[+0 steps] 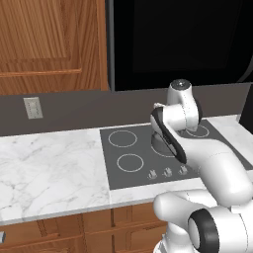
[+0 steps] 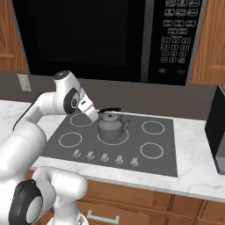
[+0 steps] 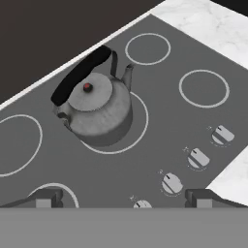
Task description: The kettle is done boiling. Turn off the stove, then wait for 300 timesteps before moving the kettle to the dining table.
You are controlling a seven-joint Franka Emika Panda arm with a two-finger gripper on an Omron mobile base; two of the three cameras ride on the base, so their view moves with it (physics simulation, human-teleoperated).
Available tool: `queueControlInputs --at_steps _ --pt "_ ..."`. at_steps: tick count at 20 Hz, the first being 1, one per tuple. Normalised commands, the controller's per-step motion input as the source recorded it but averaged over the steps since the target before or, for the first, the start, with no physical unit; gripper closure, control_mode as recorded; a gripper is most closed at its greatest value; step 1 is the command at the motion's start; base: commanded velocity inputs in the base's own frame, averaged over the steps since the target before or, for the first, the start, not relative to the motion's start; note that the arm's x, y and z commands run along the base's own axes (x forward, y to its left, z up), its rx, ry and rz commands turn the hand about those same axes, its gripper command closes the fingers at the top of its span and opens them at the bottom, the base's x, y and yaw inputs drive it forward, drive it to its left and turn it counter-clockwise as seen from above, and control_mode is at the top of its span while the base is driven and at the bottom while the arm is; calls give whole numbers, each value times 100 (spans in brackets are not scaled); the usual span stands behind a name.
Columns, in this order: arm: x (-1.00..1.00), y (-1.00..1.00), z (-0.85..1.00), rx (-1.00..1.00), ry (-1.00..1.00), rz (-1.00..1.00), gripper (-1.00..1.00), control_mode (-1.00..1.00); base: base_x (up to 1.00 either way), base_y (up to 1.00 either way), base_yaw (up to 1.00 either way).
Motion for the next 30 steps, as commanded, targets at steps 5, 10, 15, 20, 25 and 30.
queueControlInputs --at_steps 5,10,15,20,25,30 --pt "0 0 -4 0 -10 0 -100 -100 0 0 0" --pt "0 0 -1 0 -10 0 -100 -100 0 0 0" --pt "0 0 0 0 -5 0 -100 -100 0 0 0" --pt "0 0 0 0 0 0 -100 -100 0 0 0" --pt "0 0 0 0 0 0 -100 -100 0 0 0" --pt "0 0 0 0 0 0 -100 -100 0 0 0"
